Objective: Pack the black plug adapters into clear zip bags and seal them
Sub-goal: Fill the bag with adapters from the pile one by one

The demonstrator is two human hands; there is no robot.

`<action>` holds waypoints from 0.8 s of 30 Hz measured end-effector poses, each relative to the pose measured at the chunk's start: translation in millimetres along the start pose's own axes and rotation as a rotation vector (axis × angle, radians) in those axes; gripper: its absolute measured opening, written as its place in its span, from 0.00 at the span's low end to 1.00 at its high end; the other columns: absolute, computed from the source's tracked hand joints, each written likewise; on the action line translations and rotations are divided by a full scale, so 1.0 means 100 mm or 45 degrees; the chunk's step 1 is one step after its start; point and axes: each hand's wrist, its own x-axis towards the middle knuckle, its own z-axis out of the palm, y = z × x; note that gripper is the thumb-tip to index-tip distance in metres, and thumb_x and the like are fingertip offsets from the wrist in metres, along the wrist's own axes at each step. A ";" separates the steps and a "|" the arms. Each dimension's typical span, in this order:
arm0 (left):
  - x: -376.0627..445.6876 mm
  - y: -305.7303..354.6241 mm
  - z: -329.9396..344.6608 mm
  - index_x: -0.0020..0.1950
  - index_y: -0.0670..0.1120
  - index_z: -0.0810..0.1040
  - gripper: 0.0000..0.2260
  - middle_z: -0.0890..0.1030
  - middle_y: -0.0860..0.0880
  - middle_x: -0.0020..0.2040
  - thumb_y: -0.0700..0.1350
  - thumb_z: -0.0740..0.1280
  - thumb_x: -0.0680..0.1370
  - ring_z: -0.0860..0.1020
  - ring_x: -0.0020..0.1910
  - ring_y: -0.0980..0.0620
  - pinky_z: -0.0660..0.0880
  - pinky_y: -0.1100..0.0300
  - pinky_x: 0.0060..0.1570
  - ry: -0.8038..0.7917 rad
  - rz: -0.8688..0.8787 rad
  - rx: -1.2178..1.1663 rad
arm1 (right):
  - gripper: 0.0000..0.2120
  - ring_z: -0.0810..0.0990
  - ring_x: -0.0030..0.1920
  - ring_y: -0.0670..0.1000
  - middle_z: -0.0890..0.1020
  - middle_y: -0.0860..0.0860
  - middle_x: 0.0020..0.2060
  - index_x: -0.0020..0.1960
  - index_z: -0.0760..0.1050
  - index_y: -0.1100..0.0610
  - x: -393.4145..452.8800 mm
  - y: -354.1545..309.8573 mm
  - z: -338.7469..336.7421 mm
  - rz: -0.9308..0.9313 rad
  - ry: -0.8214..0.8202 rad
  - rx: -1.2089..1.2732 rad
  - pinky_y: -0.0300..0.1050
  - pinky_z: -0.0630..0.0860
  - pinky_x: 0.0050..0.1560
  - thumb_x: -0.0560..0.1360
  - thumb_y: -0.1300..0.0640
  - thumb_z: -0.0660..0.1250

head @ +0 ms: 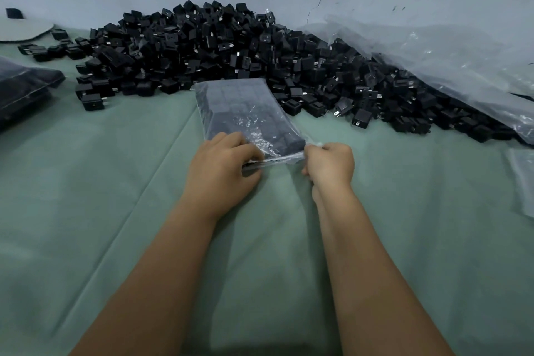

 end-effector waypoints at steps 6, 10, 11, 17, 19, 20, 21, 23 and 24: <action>0.00 -0.01 -0.01 0.42 0.46 0.85 0.04 0.79 0.48 0.39 0.38 0.74 0.70 0.76 0.40 0.43 0.73 0.51 0.40 0.024 0.003 0.001 | 0.13 0.68 0.17 0.48 0.72 0.50 0.16 0.29 0.71 0.60 0.01 -0.04 -0.07 0.065 -0.232 0.029 0.35 0.63 0.21 0.71 0.60 0.66; -0.01 0.02 -0.02 0.43 0.45 0.85 0.04 0.79 0.47 0.39 0.38 0.74 0.71 0.76 0.40 0.42 0.74 0.50 0.40 0.026 0.020 0.005 | 0.19 0.72 0.23 0.51 0.73 0.50 0.17 0.24 0.70 0.57 -0.03 0.00 -0.04 -0.050 -0.257 -0.103 0.42 0.69 0.29 0.73 0.56 0.69; -0.01 0.02 -0.03 0.43 0.45 0.85 0.04 0.79 0.47 0.40 0.38 0.74 0.71 0.76 0.41 0.42 0.74 0.49 0.40 0.023 0.025 0.006 | 0.19 0.72 0.23 0.52 0.73 0.51 0.17 0.25 0.70 0.56 -0.04 0.00 -0.03 -0.061 -0.222 -0.091 0.44 0.70 0.31 0.73 0.57 0.68; -0.04 0.04 -0.05 0.49 0.47 0.84 0.10 0.79 0.49 0.44 0.42 0.76 0.68 0.76 0.45 0.44 0.74 0.50 0.45 -0.024 0.044 -0.040 | 0.14 0.67 0.17 0.44 0.73 0.50 0.19 0.30 0.72 0.59 0.07 -0.09 -0.17 0.089 -0.132 0.308 0.34 0.64 0.21 0.73 0.62 0.70; -0.04 0.06 -0.06 0.49 0.47 0.84 0.11 0.77 0.49 0.44 0.41 0.76 0.67 0.75 0.44 0.44 0.73 0.51 0.44 -0.025 0.037 -0.037 | 0.13 0.68 0.17 0.44 0.73 0.50 0.21 0.32 0.72 0.59 0.08 -0.09 -0.21 0.103 -0.148 0.342 0.34 0.64 0.20 0.74 0.62 0.69; -0.03 0.06 -0.06 0.48 0.46 0.83 0.11 0.76 0.48 0.43 0.41 0.76 0.67 0.74 0.44 0.44 0.73 0.51 0.43 -0.021 0.025 -0.026 | 0.13 0.68 0.17 0.44 0.74 0.51 0.22 0.32 0.72 0.59 0.08 -0.08 -0.21 0.094 -0.163 0.308 0.35 0.64 0.20 0.74 0.62 0.69; -0.03 0.07 -0.06 0.46 0.46 0.82 0.10 0.76 0.49 0.41 0.40 0.75 0.67 0.74 0.43 0.44 0.73 0.52 0.42 -0.016 0.013 -0.019 | 0.13 0.68 0.17 0.44 0.74 0.51 0.23 0.32 0.72 0.60 0.08 -0.07 -0.21 0.076 -0.185 0.252 0.35 0.63 0.20 0.75 0.61 0.68; -0.04 0.08 -0.06 0.44 0.46 0.81 0.08 0.76 0.50 0.39 0.38 0.74 0.67 0.74 0.40 0.45 0.71 0.55 0.39 -0.013 0.007 -0.020 | 0.15 0.69 0.16 0.45 0.74 0.51 0.22 0.31 0.72 0.60 0.07 -0.05 -0.19 0.022 -0.238 0.105 0.34 0.63 0.19 0.75 0.59 0.68; -0.04 0.09 -0.06 0.43 0.46 0.81 0.07 0.76 0.50 0.38 0.37 0.73 0.67 0.75 0.40 0.45 0.69 0.57 0.38 -0.020 0.011 -0.025 | 0.17 0.70 0.17 0.46 0.73 0.51 0.20 0.29 0.72 0.59 0.06 -0.03 -0.18 -0.012 -0.260 0.017 0.35 0.63 0.19 0.75 0.58 0.67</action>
